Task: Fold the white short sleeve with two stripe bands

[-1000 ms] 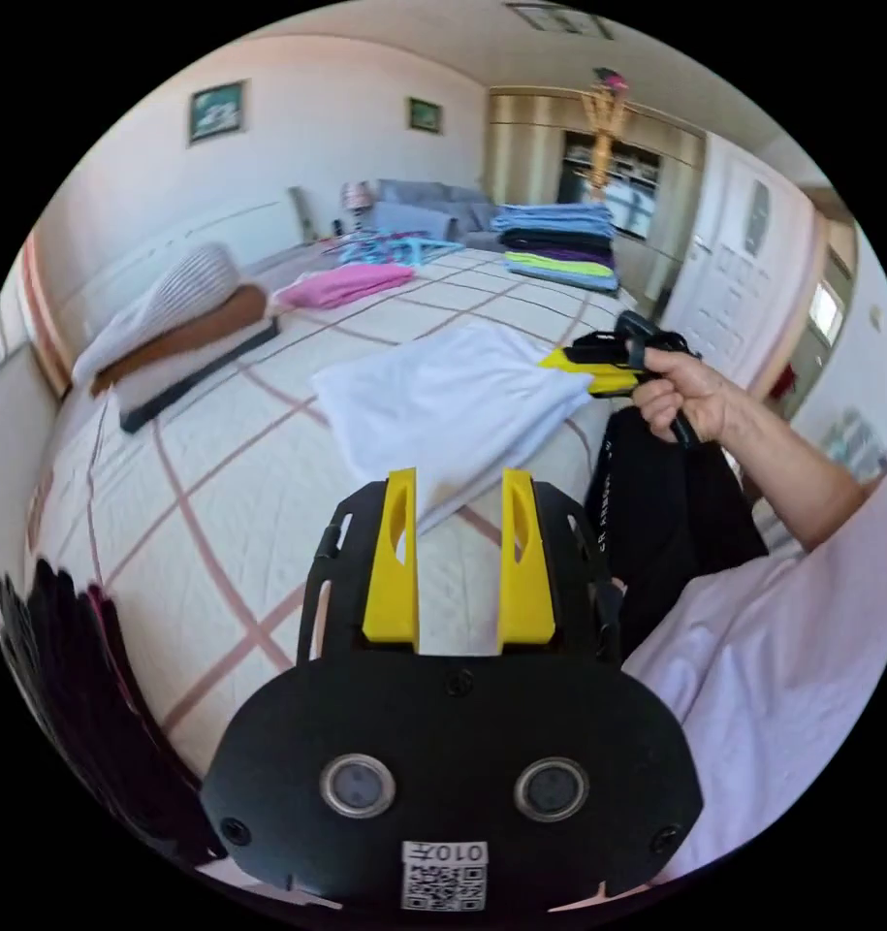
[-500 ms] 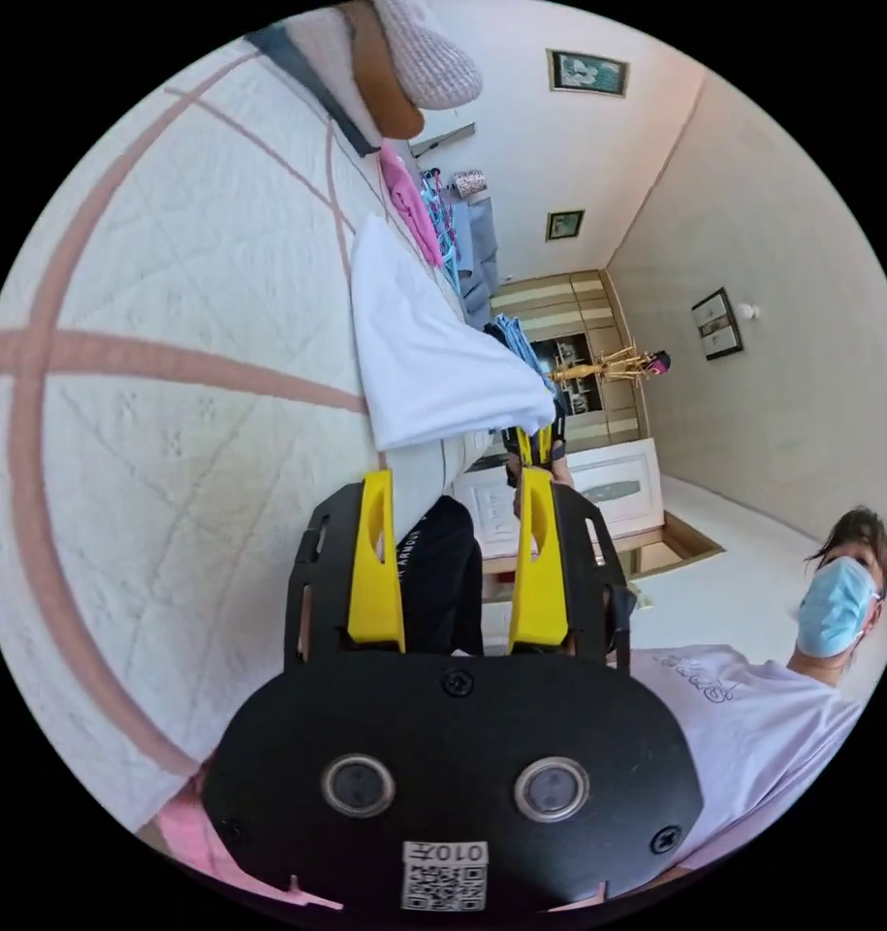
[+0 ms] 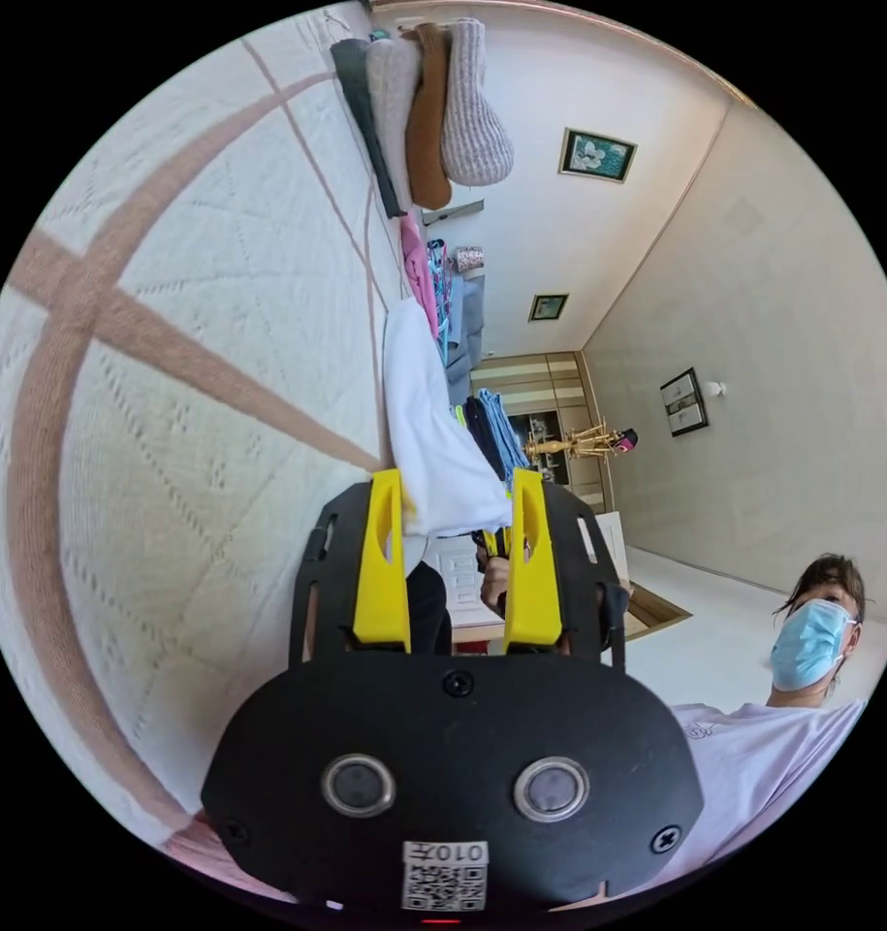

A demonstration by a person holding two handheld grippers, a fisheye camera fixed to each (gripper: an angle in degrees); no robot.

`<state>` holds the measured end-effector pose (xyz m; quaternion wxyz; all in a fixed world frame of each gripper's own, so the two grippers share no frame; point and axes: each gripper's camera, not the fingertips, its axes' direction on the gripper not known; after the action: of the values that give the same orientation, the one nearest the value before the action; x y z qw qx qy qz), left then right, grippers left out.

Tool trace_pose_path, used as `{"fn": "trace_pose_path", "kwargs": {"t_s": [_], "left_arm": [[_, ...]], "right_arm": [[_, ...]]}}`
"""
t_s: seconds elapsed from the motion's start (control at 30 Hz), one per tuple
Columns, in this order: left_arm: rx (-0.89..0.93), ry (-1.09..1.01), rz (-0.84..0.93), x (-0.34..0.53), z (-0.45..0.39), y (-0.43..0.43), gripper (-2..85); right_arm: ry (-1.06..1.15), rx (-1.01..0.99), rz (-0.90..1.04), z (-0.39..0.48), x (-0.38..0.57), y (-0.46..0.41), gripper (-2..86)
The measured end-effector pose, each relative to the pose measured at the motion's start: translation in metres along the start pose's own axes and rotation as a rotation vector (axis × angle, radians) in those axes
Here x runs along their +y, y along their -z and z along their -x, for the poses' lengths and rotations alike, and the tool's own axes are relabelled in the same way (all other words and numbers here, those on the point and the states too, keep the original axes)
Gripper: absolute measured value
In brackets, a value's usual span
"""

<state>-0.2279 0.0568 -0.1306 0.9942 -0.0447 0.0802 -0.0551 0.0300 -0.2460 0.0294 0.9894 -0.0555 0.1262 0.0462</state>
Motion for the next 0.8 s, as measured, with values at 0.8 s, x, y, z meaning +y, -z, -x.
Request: {"fn": "trace_pose_path", "kwargs": {"t_s": [0.8], "left_arm": [[-0.222, -0.128, 0.284, -0.048, -0.011, -0.062, 2.8]], "right_arm": [[0.090, 0.188, 0.038, 0.042, 0.043, -0.027, 7.3]]}}
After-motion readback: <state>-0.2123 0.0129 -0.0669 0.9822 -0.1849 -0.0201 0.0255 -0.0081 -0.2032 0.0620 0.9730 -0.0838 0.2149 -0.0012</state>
